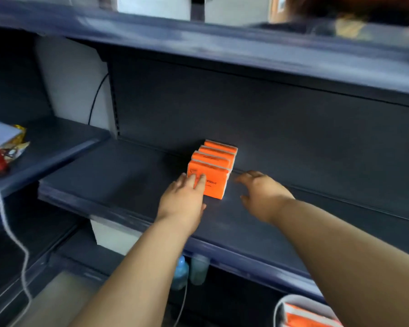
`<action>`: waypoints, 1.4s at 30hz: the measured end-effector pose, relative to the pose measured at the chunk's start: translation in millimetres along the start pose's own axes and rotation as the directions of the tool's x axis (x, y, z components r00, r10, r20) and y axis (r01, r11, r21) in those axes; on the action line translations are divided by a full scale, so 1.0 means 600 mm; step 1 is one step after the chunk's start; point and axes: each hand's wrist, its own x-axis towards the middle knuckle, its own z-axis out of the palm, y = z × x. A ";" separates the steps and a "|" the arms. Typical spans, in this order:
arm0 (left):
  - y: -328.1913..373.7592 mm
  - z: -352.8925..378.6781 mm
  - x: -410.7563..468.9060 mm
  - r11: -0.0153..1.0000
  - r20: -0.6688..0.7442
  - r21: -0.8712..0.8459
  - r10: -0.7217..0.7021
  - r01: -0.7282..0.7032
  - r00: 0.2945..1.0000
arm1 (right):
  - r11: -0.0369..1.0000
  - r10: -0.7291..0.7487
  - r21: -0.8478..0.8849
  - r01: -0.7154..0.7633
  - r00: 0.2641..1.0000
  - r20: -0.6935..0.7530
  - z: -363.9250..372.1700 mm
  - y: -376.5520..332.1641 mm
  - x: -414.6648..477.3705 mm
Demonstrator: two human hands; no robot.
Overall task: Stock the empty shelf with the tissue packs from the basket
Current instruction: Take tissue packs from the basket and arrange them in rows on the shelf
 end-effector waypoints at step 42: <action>0.498 0.125 -0.367 0.950 0.390 -0.197 0.303 -0.243 0.869 | 0.856 0.395 0.232 -0.462 0.874 0.283 0.142 0.363 -0.613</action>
